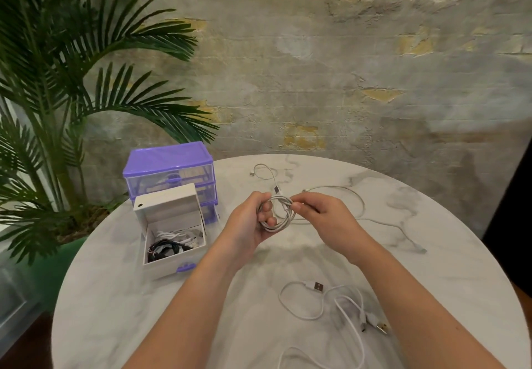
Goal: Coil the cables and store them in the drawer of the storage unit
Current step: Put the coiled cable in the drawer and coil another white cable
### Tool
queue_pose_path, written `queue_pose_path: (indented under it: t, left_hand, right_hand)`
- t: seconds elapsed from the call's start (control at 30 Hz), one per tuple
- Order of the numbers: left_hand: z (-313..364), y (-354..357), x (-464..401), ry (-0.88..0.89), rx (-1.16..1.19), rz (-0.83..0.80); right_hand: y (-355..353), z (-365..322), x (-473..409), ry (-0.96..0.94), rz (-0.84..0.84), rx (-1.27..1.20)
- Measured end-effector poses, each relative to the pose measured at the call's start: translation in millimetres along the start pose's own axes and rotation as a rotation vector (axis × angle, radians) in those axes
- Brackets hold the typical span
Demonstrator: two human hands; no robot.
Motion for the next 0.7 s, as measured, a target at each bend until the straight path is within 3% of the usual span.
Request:
queue_pose_path:
  t: [0.27, 0.43, 0.57, 0.7]
  left_hand:
    - [-5.3, 3.7, 1.8, 0.010, 0.007, -0.035]
    - [1.7, 8.7, 3.7, 0.131, 0.044, -0.100]
    - [3.5, -5.1, 3.6, 0.203, -0.088, 0.028]
    - [-4.3, -14.1, 4.0, 0.140, -0.082, 0.110]
  right_hand:
    - [-2.9, 9.5, -0.1, 0.047, 0.036, 0.017]
    - [-12.3, 11.0, -0.2, 0.080, 0.112, 0.030]
    - [-13.9, 11.5, 1.0, 0.099, 0.124, 0.035]
    - [-17.2, 10.4, 1.6, 0.106, 0.145, 0.030]
Point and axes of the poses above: each hand's wrist, its own x-axis away from the middle knuckle, its own y-axis out of the palm, z = x × y, the point moved 10 cm from there along -x, towards the middle knuckle, and after that the axes turned 4 degrees about x, right-handed, at the moved point
